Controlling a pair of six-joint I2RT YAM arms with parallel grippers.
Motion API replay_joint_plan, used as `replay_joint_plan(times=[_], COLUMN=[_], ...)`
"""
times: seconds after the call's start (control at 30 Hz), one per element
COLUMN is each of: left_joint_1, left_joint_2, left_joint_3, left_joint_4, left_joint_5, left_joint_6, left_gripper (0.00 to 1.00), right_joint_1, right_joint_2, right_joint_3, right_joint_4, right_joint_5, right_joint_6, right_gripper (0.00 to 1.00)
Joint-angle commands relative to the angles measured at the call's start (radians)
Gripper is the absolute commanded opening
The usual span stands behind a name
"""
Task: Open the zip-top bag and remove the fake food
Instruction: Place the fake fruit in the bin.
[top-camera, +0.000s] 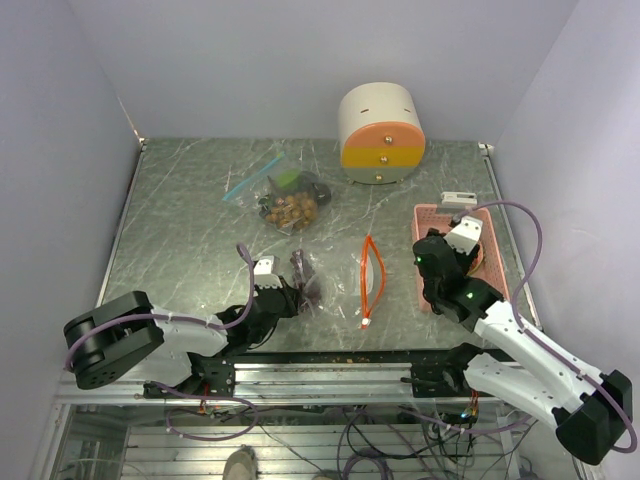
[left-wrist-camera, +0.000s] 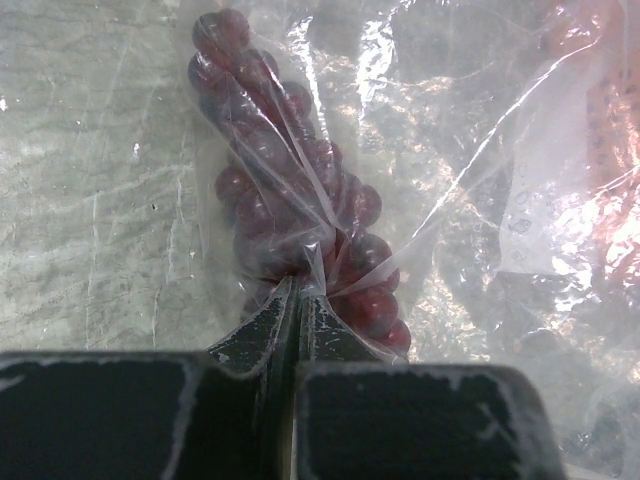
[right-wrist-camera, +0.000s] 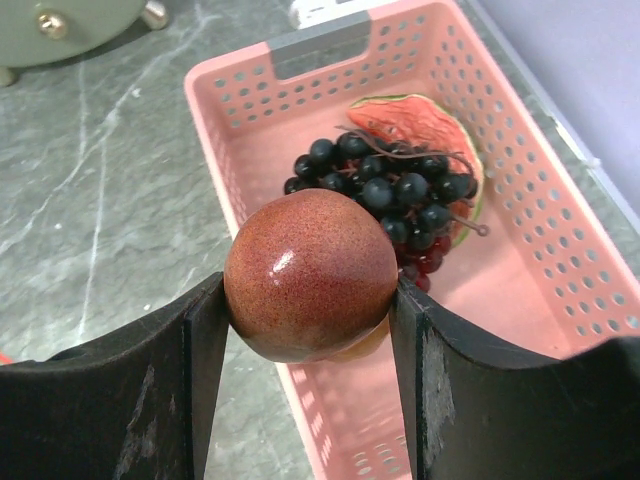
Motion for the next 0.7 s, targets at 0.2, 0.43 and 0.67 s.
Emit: replay_joint_plan(times=[0.2, 0.43, 0.67], left_joint_1=[0.004, 0.004, 0.004], left_joint_2=[0.027, 0.027, 0.026], left_joint_3=[0.013, 0.009, 0.004], left_joint_4=[-0.010, -0.004, 0.002], left_joint_5=[0.025, 0.022, 0.026], left_joint_6=[0.005, -0.001, -0.006], left_gripper=[0.10, 0.10, 0.09], right_joint_1=[-0.015, -0.015, -0.013], right_joint_2=[0.004, -0.016, 0.014], right_joint_3=[0.029, 0.015, -0.068], right_joint_4=[-0.040, 0.046, 0.261], right_joint_5=[0.104, -0.038, -0.527], right_joint_6=[0.020, -0.054, -0.029], right_gripper=[0.85, 0.85, 0.55])
